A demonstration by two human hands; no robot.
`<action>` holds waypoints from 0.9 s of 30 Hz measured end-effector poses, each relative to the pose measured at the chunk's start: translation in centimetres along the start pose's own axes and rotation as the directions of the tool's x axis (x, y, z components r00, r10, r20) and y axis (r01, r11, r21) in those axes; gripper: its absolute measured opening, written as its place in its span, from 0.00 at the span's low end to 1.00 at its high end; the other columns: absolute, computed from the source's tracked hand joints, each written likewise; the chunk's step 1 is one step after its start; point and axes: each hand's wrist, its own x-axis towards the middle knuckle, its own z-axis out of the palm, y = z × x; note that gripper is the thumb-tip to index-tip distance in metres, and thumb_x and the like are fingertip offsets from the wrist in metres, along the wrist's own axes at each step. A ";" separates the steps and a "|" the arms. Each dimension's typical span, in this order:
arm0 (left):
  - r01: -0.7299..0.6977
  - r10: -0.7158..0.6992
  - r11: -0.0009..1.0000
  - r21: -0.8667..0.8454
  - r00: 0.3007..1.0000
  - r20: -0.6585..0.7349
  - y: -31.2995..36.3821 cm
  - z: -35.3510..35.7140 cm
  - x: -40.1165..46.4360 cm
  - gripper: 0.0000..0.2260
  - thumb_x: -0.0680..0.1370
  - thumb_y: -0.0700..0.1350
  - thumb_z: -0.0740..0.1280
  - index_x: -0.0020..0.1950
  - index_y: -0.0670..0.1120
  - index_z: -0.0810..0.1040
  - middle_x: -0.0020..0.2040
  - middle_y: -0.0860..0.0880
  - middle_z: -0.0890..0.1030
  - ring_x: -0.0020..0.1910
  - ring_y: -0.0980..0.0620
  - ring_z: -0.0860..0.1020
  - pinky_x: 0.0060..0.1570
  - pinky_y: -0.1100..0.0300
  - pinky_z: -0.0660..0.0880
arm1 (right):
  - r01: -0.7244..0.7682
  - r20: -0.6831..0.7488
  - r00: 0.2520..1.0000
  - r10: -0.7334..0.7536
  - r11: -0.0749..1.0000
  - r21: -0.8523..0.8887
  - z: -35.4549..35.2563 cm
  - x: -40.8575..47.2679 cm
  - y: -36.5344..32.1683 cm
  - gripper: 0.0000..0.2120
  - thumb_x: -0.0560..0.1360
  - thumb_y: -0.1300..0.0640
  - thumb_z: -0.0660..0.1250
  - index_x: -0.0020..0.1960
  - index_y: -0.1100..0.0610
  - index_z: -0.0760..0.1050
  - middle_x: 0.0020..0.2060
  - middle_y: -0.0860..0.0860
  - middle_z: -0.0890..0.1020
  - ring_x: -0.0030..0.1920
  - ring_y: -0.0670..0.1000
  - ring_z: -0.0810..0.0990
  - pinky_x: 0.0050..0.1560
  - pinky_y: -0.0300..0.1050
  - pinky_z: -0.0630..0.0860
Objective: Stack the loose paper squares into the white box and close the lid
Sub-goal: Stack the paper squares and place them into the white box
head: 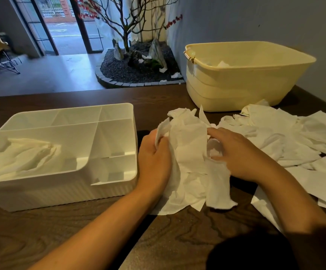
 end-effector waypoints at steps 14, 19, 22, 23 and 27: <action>-0.050 0.049 0.994 -0.093 0.999 -0.009 0.7 -0.2 -0.2 0.16 0.82 0.40 0.63 0.66 0.55 0.78 0.59 0.57 0.82 0.59 0.59 0.79 0.63 0.55 0.77 | 0.041 -0.507 0.850 0.146 0.939 0.340 -0.5 0.1 -0.1 0.12 0.77 0.61 0.70 0.54 0.45 0.76 0.42 0.33 0.76 0.41 0.37 0.76 0.40 0.33 0.72; -0.002 0.004 0.998 -0.057 0.999 0.036 0.5 -0.1 -0.3 0.24 0.77 0.35 0.65 0.68 0.56 0.72 0.60 0.58 0.78 0.59 0.61 0.77 0.62 0.57 0.76 | -0.160 -0.266 0.936 0.229 0.953 0.258 0.3 0.8 0.4 0.08 0.77 0.57 0.66 0.40 0.49 0.73 0.36 0.45 0.76 0.38 0.46 0.74 0.34 0.42 0.66; -0.025 0.026 0.997 -0.077 1.000 0.011 0.1 -0.2 -0.3 0.27 0.74 0.32 0.67 0.70 0.53 0.70 0.61 0.57 0.78 0.57 0.64 0.77 0.59 0.66 0.76 | -0.161 -0.320 0.918 0.233 0.959 0.235 0.1 0.8 0.1 0.11 0.77 0.59 0.65 0.36 0.58 0.72 0.33 0.53 0.75 0.36 0.52 0.72 0.34 0.46 0.64; -0.034 0.033 0.994 -0.104 0.999 -0.004 0.0 -0.2 -0.2 0.28 0.74 0.31 0.69 0.70 0.52 0.70 0.60 0.56 0.78 0.57 0.64 0.77 0.59 0.66 0.77 | -0.131 -0.336 0.913 0.230 0.947 0.292 -0.1 0.8 -0.1 0.10 0.78 0.59 0.65 0.38 0.58 0.75 0.35 0.52 0.77 0.37 0.52 0.74 0.36 0.45 0.66; -0.069 0.060 0.980 -0.184 0.997 -0.054 0.0 -0.1 -0.1 0.24 0.75 0.35 0.73 0.67 0.51 0.72 0.57 0.55 0.81 0.53 0.63 0.80 0.52 0.66 0.78 | -0.113 -0.241 0.884 0.401 0.682 0.722 -1.0 0.1 -1.2 0.05 0.78 0.56 0.67 0.53 0.49 0.77 0.45 0.45 0.81 0.48 0.45 0.79 0.48 0.45 0.78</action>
